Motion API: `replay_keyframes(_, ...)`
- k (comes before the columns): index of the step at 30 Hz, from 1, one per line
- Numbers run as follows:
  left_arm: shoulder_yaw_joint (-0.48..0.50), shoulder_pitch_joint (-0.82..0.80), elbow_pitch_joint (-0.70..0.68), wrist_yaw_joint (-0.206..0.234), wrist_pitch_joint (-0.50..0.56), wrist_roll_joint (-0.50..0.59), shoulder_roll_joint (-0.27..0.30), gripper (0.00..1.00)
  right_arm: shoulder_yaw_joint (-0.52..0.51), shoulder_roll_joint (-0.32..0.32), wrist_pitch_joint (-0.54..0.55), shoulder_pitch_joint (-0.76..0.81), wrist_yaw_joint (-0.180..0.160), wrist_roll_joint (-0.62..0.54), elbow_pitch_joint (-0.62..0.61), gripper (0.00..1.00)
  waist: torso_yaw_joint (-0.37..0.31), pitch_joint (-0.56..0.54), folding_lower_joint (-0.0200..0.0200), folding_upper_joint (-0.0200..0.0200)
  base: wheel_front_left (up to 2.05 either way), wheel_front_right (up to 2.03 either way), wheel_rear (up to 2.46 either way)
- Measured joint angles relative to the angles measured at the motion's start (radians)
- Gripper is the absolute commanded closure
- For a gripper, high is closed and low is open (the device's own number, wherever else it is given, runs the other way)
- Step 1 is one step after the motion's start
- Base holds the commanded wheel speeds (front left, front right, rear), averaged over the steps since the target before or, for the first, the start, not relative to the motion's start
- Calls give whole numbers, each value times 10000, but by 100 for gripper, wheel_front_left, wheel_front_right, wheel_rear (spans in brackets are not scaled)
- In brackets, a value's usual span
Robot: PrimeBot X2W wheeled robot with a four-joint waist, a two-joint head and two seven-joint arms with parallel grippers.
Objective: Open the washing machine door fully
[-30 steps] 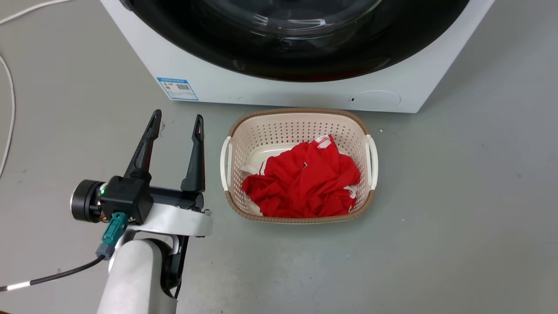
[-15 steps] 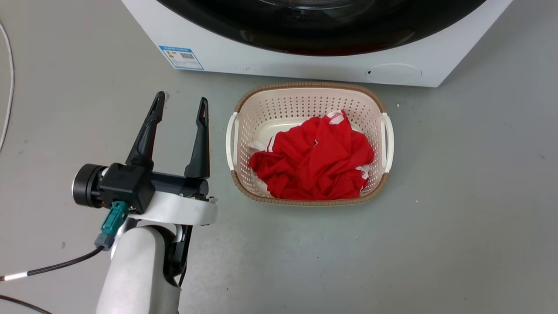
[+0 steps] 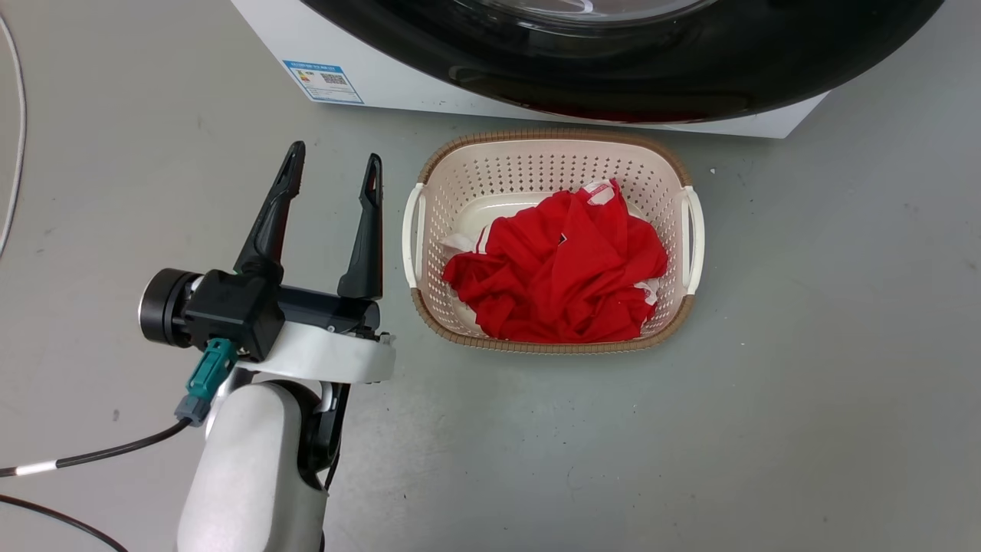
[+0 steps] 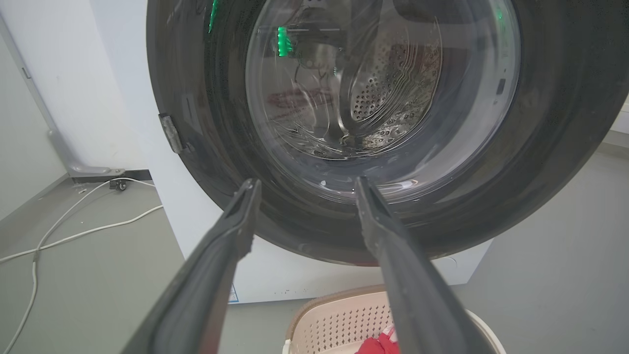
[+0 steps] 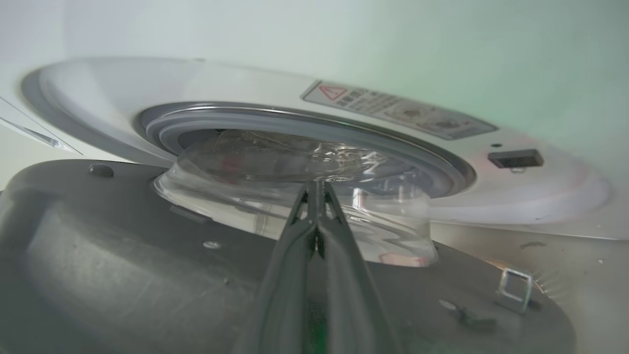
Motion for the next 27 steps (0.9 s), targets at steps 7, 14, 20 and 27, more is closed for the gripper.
replay_keyframes(7,-50,0,94,73,-2,-81,-2,0,-161,-109,1007,381,0,385,-443,100,-73,-129,0,0,0,0,0)
replay_keyframes(14,-92,240,384,75,-2,-44,-4,0,-259,-98,1680,1729,-2,798,-1195,100,-90,-831,0,0,0,0,0)
replay_keyframes(20,-25,890,646,71,0,98,-4,0,-291,167,2100,3374,0,1220,-1973,100,-106,-1875,-1,0,0,0,0)
replay_keyframes(27,-171,1677,838,-27,-2,293,65,0,-242,602,2374,5034,-2,1618,-2989,100,-148,-3043,-2,0,0,0,0)
